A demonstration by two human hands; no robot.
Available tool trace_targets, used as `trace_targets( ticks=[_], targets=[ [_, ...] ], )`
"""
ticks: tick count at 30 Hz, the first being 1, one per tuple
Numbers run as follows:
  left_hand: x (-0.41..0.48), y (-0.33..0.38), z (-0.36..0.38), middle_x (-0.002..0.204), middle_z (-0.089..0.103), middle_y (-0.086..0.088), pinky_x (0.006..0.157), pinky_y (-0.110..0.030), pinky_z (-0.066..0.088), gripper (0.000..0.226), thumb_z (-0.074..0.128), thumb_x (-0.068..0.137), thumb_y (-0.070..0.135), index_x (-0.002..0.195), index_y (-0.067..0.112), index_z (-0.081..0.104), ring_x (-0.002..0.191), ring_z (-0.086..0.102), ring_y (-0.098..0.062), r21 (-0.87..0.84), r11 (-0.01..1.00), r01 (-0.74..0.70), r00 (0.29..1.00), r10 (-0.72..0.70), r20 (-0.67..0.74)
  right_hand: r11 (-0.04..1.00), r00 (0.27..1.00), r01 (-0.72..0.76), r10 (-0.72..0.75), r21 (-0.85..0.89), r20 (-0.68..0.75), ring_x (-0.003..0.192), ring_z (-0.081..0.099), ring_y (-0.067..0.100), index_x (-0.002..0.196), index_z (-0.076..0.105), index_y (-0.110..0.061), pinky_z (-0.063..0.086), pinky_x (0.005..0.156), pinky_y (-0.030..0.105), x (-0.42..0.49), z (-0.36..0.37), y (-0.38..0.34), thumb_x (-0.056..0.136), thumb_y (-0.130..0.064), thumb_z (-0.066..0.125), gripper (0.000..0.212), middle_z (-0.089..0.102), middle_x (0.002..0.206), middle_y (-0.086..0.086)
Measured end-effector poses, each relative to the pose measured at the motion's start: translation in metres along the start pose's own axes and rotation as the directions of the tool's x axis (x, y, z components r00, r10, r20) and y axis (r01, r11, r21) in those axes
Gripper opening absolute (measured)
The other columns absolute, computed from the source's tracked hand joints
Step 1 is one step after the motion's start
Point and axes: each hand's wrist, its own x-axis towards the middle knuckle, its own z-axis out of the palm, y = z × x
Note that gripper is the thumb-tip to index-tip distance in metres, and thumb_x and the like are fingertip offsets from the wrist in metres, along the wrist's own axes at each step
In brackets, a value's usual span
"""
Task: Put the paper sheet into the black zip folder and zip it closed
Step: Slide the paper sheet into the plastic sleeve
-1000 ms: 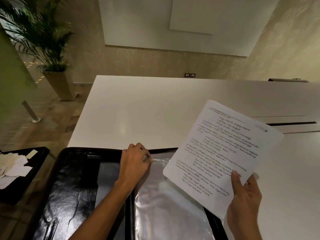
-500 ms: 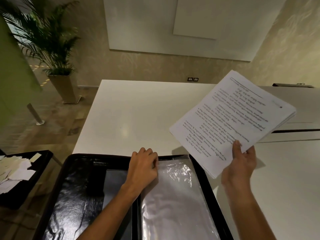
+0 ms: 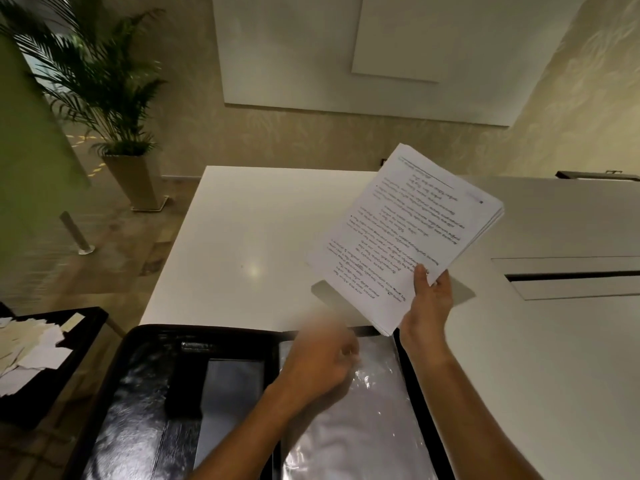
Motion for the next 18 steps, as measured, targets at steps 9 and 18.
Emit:
trace_targets(
  ticks=[9,18],
  targets=[
    [-0.005,0.015,0.009,0.103,0.076,0.014,0.078,-0.026,0.046,0.024,0.062,0.100,0.044,0.104,0.029,0.081,0.092,0.067,-0.008,-0.054,0.998,-0.013,0.984,0.003,-0.180,0.998,0.996,-0.015,0.020,-0.067,0.083,0.123,0.078,0.022,0.146,0.066,-0.025,0.067,0.092,0.034,0.006,0.000,0.027,0.109,-0.021,0.070,0.038,0.078,0.138,0.000],
    [0.003,0.026,0.008,0.098,0.075,0.012,0.068,-0.026,0.053,0.021,0.060,0.104,0.036,0.100,0.027,0.078,0.084,0.069,-0.010,-0.022,1.000,-0.021,0.981,0.016,-0.192,0.971,0.982,-0.016,0.061,-0.240,0.179,0.118,0.080,0.025,0.140,0.071,-0.027,0.069,0.089,0.041,0.005,-0.011,0.033,0.110,-0.023,0.068,0.030,0.080,0.135,0.002]
  ],
)
